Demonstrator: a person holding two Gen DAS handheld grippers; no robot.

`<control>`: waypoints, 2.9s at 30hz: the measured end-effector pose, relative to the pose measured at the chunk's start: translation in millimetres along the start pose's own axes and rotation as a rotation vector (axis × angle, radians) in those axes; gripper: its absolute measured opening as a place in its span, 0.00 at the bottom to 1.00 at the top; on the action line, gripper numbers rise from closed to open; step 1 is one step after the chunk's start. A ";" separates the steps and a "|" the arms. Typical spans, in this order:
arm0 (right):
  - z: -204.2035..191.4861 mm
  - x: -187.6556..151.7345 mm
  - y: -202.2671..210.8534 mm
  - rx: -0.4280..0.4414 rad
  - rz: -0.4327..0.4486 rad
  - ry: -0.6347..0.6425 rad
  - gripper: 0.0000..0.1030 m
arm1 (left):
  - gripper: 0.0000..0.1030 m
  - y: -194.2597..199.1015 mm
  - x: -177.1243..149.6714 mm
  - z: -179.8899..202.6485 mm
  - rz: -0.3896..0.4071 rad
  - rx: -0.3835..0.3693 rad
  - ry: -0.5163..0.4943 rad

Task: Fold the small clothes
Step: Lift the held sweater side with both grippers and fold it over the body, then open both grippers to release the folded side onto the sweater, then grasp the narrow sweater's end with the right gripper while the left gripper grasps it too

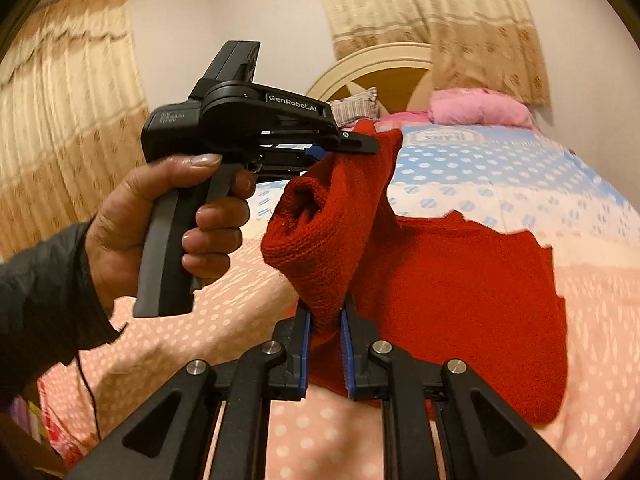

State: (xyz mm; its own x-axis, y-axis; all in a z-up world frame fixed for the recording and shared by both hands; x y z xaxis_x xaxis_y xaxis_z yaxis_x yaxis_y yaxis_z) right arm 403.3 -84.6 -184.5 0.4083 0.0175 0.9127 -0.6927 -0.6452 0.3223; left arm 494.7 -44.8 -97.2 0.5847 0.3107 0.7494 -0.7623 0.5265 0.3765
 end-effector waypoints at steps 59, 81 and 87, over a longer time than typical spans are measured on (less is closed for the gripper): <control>133.9 -18.7 2.8 -0.137 -0.113 -0.277 0.56 | 0.85 -21.1 -118.3 5.2 -0.079 0.195 -0.472; 229.9 -0.2 -34.9 -0.152 -0.174 -0.444 0.66 | 0.95 -27.8 -127.7 -18.6 -0.144 0.109 -0.230; 242.1 -9.1 -56.1 -0.134 -0.193 -0.478 0.66 | 0.96 -29.0 -127.5 -20.2 -0.150 0.090 -0.202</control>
State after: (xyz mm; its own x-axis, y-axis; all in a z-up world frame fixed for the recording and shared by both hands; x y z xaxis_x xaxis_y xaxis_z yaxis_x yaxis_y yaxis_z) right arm 582.3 -233.5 -271.8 0.7396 -0.2435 0.6274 -0.6352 -0.5607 0.5312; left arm 447.8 -83.7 -214.7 0.6327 0.0658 0.7716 -0.6984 0.4791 0.5318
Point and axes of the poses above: each gripper's, at about its wrist camera, not at the fingertips, and y roughly against the way its jaws point, z to its right, x to its top, the point moved 10 cm from there along -y, roughly the way its jaws point, and after that the axes turned 11 degrees about z, right-handed, at the moved point
